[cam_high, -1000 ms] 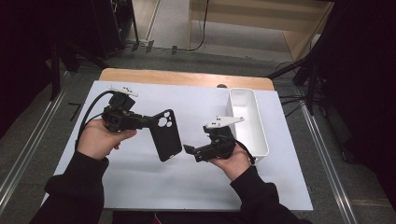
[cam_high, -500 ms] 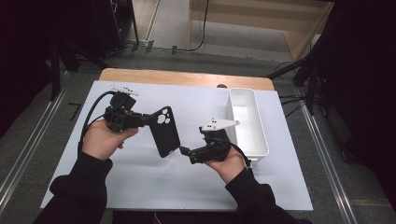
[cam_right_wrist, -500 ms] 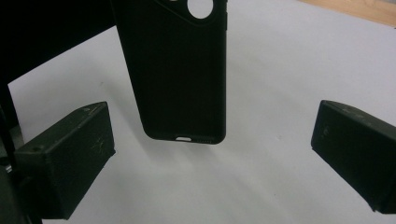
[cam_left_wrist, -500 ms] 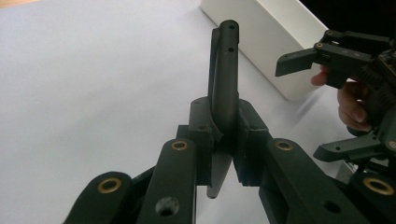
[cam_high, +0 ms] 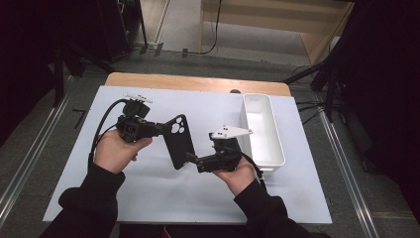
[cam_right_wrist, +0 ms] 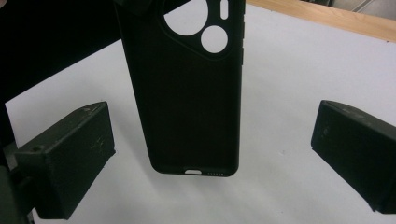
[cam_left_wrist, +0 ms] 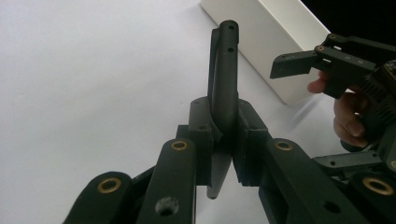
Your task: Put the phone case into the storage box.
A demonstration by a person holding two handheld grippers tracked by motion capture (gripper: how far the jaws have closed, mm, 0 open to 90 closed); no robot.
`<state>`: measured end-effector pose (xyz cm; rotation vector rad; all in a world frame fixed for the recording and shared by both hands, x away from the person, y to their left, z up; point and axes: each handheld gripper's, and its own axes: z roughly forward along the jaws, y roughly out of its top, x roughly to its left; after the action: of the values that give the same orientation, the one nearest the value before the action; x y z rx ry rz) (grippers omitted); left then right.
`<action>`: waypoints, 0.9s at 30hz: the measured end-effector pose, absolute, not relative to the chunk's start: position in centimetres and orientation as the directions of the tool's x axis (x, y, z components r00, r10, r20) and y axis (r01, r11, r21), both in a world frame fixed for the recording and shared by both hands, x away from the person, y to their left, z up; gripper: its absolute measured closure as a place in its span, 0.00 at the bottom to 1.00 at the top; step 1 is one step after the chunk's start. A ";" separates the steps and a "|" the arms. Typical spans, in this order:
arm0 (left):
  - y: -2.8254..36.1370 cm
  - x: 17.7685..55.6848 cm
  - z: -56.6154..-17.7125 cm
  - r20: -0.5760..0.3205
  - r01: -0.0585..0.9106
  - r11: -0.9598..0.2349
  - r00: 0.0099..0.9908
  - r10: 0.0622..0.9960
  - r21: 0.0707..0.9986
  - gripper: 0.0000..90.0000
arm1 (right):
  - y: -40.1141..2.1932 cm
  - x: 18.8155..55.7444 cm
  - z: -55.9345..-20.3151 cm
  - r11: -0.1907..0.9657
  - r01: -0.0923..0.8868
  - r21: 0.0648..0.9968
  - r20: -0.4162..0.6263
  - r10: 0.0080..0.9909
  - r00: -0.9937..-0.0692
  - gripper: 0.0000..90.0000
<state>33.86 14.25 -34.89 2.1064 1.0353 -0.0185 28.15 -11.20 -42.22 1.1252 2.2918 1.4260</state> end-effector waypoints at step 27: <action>13.0 33.4 -35.2 -0.342 0.684 -0.383 0.676 0.652 0.621 0.88 | -9.7 28.3 -41.0 0.242 0.485 0.840 0.190 0.706 -0.682 0.00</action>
<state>33.37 13.03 -35.21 2.1198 1.0245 -0.0522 28.31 -9.68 -41.04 1.1199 2.2858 1.4148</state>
